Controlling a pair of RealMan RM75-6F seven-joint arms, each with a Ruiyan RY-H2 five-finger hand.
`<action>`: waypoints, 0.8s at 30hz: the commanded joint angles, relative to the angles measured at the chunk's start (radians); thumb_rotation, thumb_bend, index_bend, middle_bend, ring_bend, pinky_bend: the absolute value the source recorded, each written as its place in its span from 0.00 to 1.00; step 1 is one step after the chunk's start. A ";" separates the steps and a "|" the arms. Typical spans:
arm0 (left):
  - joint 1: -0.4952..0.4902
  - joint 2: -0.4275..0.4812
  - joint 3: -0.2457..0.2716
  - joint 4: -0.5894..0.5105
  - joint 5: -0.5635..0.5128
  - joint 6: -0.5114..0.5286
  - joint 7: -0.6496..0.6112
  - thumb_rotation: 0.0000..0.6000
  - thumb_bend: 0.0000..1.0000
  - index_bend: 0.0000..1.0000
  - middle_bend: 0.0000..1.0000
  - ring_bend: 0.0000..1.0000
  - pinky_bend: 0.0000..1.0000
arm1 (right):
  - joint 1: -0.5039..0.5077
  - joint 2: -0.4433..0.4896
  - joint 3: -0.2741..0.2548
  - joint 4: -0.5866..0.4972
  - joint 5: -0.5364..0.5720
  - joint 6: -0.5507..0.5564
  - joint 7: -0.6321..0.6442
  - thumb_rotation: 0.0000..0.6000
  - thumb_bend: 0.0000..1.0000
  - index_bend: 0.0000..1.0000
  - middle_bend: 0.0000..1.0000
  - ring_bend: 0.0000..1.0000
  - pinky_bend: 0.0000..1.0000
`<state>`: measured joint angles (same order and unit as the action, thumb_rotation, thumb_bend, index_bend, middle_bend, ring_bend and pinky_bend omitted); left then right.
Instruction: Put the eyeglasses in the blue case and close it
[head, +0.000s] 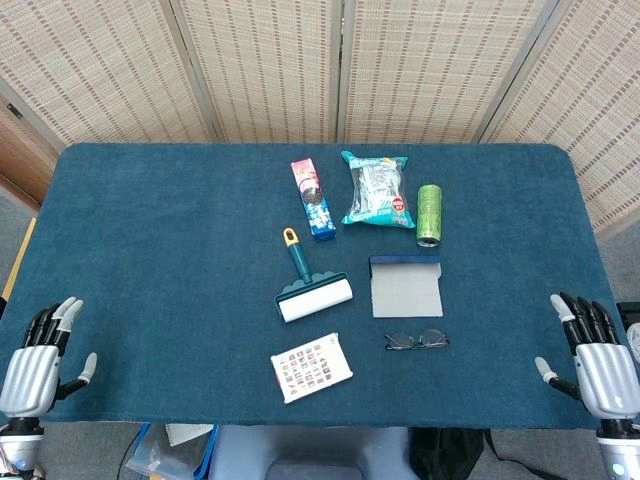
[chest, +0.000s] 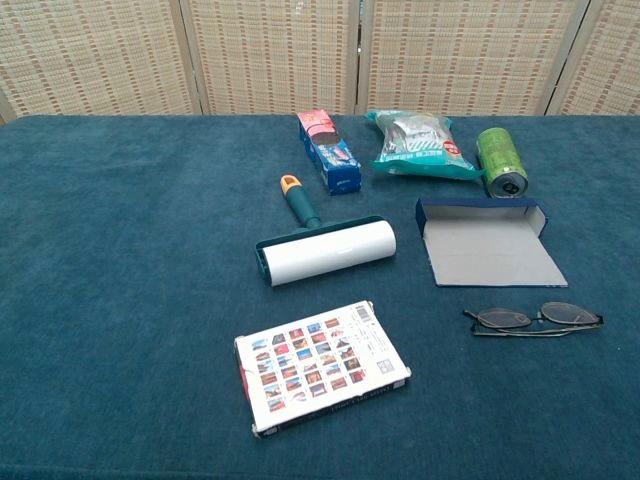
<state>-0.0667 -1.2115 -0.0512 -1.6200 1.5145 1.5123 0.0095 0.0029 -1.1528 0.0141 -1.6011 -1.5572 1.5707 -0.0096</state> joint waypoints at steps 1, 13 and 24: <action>0.000 0.002 -0.001 0.000 0.000 0.001 0.000 1.00 0.40 0.00 0.00 0.00 0.00 | -0.002 -0.002 0.001 0.002 0.004 -0.002 -0.001 1.00 0.26 0.00 0.06 0.00 0.00; 0.006 0.010 0.005 0.004 -0.007 0.004 -0.014 1.00 0.40 0.00 0.00 0.00 0.00 | 0.007 -0.011 0.009 -0.003 -0.013 -0.003 -0.022 1.00 0.26 0.00 0.07 0.00 0.00; 0.010 0.011 0.014 0.010 -0.008 0.003 -0.024 1.00 0.40 0.00 0.00 0.00 0.00 | 0.092 -0.029 0.024 -0.054 -0.054 -0.105 -0.132 1.00 0.26 0.02 0.11 0.01 0.00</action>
<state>-0.0569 -1.2007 -0.0376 -1.6094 1.5067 1.5150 -0.0142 0.0719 -1.1725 0.0356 -1.6402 -1.6108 1.5011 -0.1142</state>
